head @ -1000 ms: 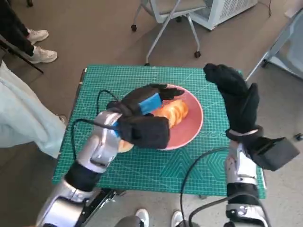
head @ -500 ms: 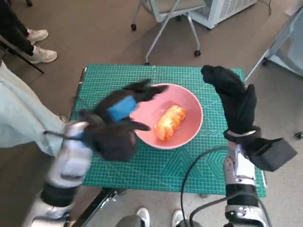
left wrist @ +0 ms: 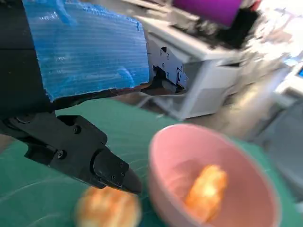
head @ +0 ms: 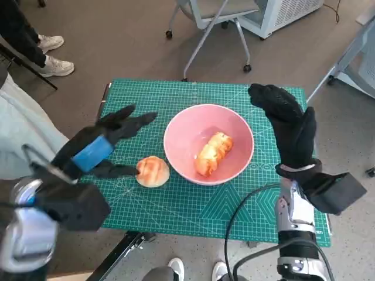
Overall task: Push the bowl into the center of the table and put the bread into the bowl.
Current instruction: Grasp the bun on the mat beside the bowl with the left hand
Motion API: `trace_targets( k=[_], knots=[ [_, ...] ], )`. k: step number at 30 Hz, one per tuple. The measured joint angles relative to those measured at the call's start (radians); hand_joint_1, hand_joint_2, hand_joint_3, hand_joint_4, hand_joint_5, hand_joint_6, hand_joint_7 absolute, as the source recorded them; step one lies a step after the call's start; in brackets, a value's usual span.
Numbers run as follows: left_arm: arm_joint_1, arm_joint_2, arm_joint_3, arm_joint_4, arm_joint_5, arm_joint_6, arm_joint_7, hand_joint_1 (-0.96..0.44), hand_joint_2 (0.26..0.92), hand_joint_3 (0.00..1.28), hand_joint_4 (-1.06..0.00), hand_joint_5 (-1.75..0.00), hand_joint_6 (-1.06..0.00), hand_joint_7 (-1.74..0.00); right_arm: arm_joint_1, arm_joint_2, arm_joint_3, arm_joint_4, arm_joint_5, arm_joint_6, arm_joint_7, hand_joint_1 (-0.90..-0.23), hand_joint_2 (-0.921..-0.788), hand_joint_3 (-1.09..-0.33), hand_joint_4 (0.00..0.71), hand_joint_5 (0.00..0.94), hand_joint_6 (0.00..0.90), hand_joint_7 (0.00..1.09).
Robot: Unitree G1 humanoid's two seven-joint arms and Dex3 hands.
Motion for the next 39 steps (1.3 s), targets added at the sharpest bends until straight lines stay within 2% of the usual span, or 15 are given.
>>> trace_targets(
  k=[8,9,12,17,25,39],
  knots=[
    [0.052,-0.001,-0.02,-0.011,0.0,0.005,-0.004,-0.14,0.738,0.0,-0.18,-0.01,-0.36,-0.01,0.0,0.0,0.0,0.0,0.001,0.01,0.0,-0.692,-0.921,-0.751,0.184,0.0,0.099,0.49],
    [0.055,-0.002,-0.024,-0.01,0.0,0.005,-0.004,-0.09,0.717,0.0,-0.2,-0.01,-0.38,-0.01,0.0,0.0,0.0,0.0,0.001,0.011,0.0,-0.692,-0.921,-0.751,0.184,0.0,0.098,0.49],
    [0.058,-0.01,-0.058,0.005,0.008,0.018,-0.004,0.04,0.725,0.0,-0.18,-0.01,-0.36,-0.01,0.0,-0.002,-0.001,0.0,0.003,0.018,0.003,-0.687,-0.921,-0.752,0.183,0.0,0.098,0.49],
    [0.056,-0.029,-0.124,0.056,0.041,0.043,0.0,0.17,0.733,0.01,-0.17,0.0,-0.34,0.0,0.0,-0.005,-0.002,0.0,0.004,0.024,0.007,-0.682,-0.921,-0.752,0.183,0.0,0.099,0.49],
    [0.047,-0.058,-0.197,0.136,0.106,0.045,0.043,0.2,0.736,0.01,-0.16,0.0,-0.33,0.0,0.0,-0.01,-0.003,0.0,0.004,0.026,0.011,-0.678,-0.921,-0.753,0.183,0.0,0.099,0.48],
    [-0.035,-0.079,-0.278,0.284,0.193,0.044,0.106,0.15,0.743,0.01,-0.19,-0.01,-0.32,0.0,0.0,-0.02,-0.007,0.0,0.007,0.028,0.021,-0.678,-0.921,-0.755,0.181,0.001,0.098,0.48]
  ],
)
